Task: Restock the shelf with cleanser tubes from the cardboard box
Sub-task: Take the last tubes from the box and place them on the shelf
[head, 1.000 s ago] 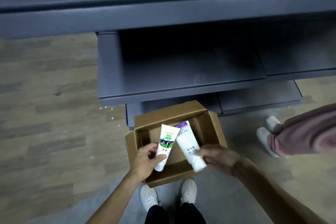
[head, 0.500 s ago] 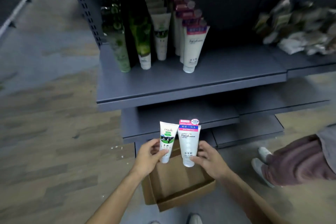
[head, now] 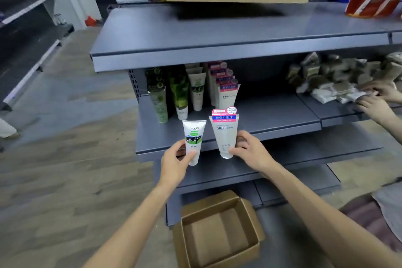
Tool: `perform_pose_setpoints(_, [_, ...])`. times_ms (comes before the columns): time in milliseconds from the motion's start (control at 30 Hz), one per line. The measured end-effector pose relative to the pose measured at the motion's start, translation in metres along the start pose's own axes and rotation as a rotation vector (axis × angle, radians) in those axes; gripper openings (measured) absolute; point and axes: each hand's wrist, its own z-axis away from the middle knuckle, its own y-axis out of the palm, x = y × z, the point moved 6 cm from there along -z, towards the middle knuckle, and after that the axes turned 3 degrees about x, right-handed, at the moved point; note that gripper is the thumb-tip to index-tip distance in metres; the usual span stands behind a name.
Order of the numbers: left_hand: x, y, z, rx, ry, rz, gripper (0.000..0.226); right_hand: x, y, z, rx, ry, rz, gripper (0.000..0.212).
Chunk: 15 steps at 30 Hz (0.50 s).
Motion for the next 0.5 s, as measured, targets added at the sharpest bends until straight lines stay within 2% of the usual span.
perform_pose_setpoints(200, [-0.010, 0.008, -0.027, -0.067, 0.004, 0.015, 0.029, 0.005, -0.030, -0.043, -0.044, -0.020, -0.060, 0.043])
perform_pose_setpoints(500, [-0.011, 0.029, -0.061, -0.154, 0.001, 0.000, 0.034, -0.012, -0.045, -0.090, 0.047, -0.027, -0.061, 0.044])
